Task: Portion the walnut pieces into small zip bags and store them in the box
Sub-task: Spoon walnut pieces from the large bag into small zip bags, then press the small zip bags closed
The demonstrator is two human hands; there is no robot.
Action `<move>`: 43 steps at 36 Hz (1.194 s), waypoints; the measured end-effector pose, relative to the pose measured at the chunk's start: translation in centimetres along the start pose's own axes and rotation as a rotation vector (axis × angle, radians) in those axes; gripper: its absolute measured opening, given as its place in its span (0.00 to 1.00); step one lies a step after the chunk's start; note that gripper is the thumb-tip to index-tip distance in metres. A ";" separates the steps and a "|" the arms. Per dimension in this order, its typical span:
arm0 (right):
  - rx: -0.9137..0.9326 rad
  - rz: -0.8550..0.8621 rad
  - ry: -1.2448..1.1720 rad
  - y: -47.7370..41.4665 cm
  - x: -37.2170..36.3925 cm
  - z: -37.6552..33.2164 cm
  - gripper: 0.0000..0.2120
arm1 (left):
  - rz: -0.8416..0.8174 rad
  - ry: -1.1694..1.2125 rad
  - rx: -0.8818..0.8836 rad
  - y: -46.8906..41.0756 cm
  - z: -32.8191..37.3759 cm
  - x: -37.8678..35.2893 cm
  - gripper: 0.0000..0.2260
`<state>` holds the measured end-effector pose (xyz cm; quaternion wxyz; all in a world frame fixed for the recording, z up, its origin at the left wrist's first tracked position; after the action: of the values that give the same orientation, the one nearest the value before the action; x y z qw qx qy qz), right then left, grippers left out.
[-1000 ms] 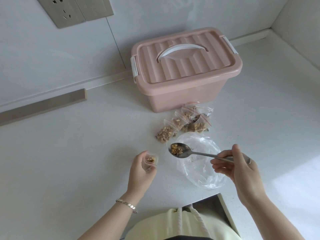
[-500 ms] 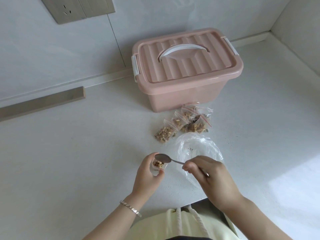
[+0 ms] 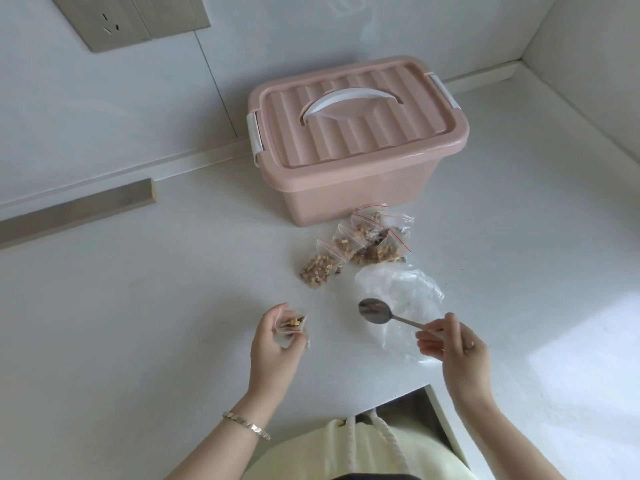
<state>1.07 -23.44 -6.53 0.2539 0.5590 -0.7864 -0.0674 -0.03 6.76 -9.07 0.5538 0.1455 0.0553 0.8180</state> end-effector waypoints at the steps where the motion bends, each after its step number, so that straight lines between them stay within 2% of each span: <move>1: -0.089 0.044 -0.082 -0.4 0.8 1.3 0.17 | 0.000 0.004 -0.005 0.1 0.1 0.0 0.20; 4: -0.337 0.137 -0.283 -1.0 2.5 5.2 0.16 | -0.023 0.018 0.004 0.2 0.4 -0.4 0.20; 6: -0.435 0.184 -0.371 -1.3 3.2 7.2 0.16 | -0.040 0.017 0.005 0.2 0.5 -0.8 0.20; 12: -0.496 0.261 -0.492 -2.0 3.6 8.9 0.12 | -0.079 0.012 0.008 0.4 1.0 -1.9 0.20; 17: -0.539 0.282 -0.394 -2.3 4.3 9.1 0.09 | -0.050 0.003 0.026 0.2 1.0 -1.6 0.22; 22: -0.587 0.149 -0.120 -1.7 4.8 9.9 0.13 | -0.072 -0.018 0.012 0.4 1.3 -1.7 0.22; 24: -0.531 0.139 0.023 -1.5 5.2 9.2 0.19 | -0.075 -0.021 0.007 0.4 1.3 -1.7 0.22; 26: -0.443 0.173 0.157 -0.9 5.8 7.7 0.31 | -0.091 -0.029 0.014 0.4 1.4 -2.0 0.21; 28: -0.328 0.196 0.294 -0.3 5.8 5.9 0.35 | -0.104 -0.017 0.016 0.5 1.6 -2.2 0.22; 31: -0.179 0.159 0.375 0.4 4.4 3.2 0.30 | -0.152 -0.039 0.006 0.6 2.2 -3.2 0.20; 35: 0.121 -0.046 0.353 1.9 -0.2 -1.8 0.12 | -0.217 -0.089 -0.043 1.1 3.8 -4.5 0.20; 36: 0.217 -0.101 0.358 2.5 -1.4 -3.2 0.10 | -0.226 -0.101 -0.064 1.3 4.2 -4.7 0.21; 39: 0.443 -0.249 0.436 4.4 -4.6 -6.2 0.15 | -0.257 -0.129 -0.126 1.7 5.5 -5.3 0.20; 43: 0.648 -0.349 0.710 5.9 -7.7 -8.0 0.15 | -0.272 -0.187 -0.230 2.2 7.4 -6.0 0.20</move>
<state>1.74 -12.86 0.14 0.3039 0.7205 -0.5272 0.3325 2.33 -0.08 -2.49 0.6749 0.1479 -0.0711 0.7194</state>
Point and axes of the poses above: each hand's wrist, its own y-axis away from the middle knuckle, its own x-axis out of the back of the hand, z = x × y, the point moved 10 cm from there along -y, towards the middle knuckle, and after that the axes turned 10 degrees about y, right-handed, at the moved point
